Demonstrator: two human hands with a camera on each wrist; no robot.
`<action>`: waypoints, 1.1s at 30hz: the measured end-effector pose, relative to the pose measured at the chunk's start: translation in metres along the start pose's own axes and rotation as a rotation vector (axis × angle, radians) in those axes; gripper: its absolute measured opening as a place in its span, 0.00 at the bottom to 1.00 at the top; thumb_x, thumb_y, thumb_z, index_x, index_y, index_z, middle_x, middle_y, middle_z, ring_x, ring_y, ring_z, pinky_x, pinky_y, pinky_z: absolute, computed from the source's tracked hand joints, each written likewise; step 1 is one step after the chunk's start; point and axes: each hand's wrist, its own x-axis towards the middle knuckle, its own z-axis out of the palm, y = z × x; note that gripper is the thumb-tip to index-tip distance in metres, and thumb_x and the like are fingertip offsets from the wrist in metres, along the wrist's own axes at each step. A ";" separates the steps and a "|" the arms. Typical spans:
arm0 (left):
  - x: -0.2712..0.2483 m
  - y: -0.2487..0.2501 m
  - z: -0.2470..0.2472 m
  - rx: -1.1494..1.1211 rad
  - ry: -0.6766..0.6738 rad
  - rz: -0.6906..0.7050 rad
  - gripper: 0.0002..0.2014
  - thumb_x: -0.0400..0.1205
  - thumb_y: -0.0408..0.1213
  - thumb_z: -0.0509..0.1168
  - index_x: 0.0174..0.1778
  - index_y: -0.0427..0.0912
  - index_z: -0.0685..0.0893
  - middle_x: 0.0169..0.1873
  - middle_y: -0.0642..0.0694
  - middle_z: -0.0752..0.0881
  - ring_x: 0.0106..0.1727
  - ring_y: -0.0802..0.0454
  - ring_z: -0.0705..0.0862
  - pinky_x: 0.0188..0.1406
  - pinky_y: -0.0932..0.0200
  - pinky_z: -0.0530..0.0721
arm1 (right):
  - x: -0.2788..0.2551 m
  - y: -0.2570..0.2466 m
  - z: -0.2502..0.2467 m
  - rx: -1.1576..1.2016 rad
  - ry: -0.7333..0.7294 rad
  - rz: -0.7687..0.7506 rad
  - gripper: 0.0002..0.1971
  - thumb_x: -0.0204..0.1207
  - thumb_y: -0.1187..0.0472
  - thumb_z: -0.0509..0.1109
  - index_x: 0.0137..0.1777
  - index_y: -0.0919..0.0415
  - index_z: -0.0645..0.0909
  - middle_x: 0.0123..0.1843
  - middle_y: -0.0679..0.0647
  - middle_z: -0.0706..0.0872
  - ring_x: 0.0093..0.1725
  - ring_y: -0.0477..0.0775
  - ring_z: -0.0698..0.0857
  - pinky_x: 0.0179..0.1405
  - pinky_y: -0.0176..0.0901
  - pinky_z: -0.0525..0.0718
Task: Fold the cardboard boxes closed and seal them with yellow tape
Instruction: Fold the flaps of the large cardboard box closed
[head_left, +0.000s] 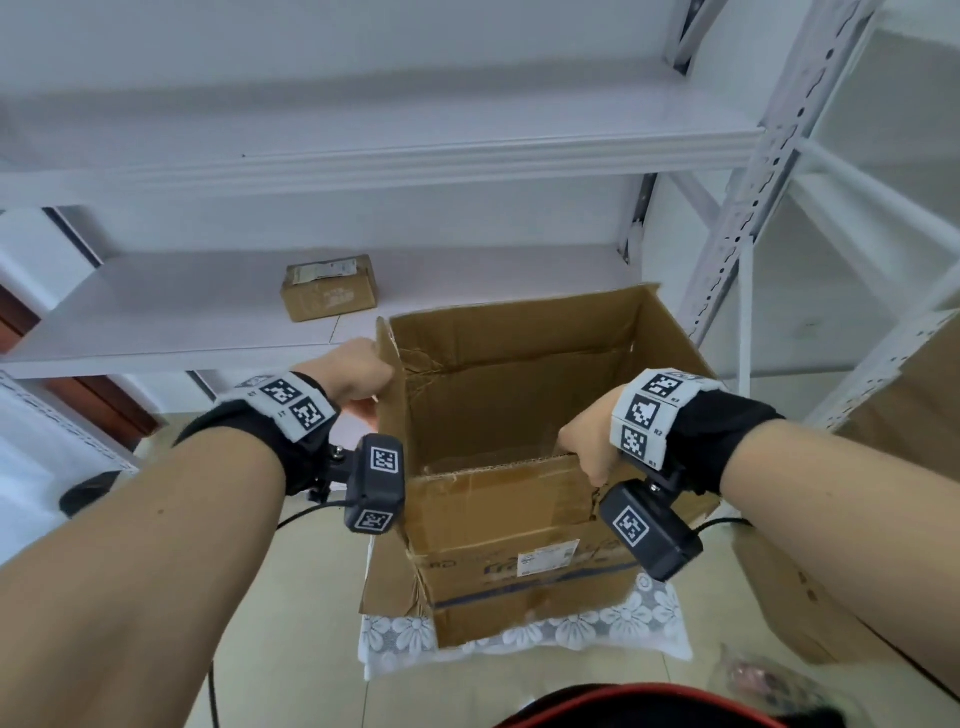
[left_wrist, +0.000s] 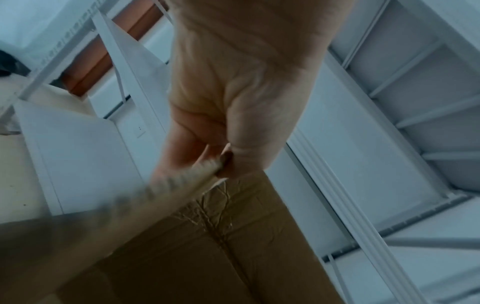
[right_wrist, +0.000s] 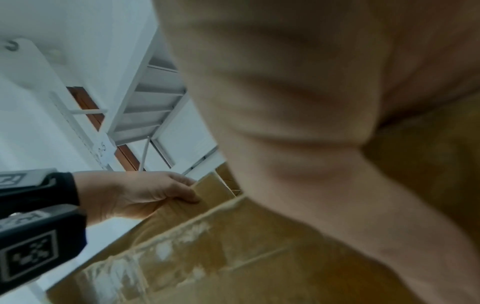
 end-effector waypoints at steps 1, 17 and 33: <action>-0.002 0.001 0.004 0.002 -0.016 0.006 0.08 0.85 0.24 0.55 0.54 0.29 0.80 0.46 0.31 0.87 0.40 0.36 0.90 0.31 0.49 0.91 | 0.001 -0.001 0.000 0.035 0.002 -0.030 0.25 0.81 0.63 0.65 0.77 0.66 0.66 0.62 0.59 0.77 0.51 0.57 0.81 0.36 0.39 0.77; -0.024 -0.019 -0.010 -0.193 -0.396 -0.055 0.19 0.85 0.30 0.64 0.72 0.31 0.73 0.66 0.32 0.81 0.56 0.36 0.88 0.48 0.47 0.91 | 0.012 -0.013 -0.056 0.661 0.261 -0.232 0.37 0.72 0.52 0.77 0.80 0.51 0.65 0.75 0.52 0.73 0.67 0.59 0.79 0.55 0.52 0.86; -0.026 -0.013 0.007 -0.305 -0.340 -0.024 0.37 0.81 0.34 0.70 0.84 0.42 0.58 0.70 0.28 0.77 0.49 0.31 0.90 0.46 0.42 0.91 | 0.027 -0.064 -0.019 0.479 -0.187 -0.387 0.19 0.75 0.55 0.75 0.61 0.65 0.81 0.40 0.57 0.87 0.35 0.52 0.84 0.27 0.37 0.83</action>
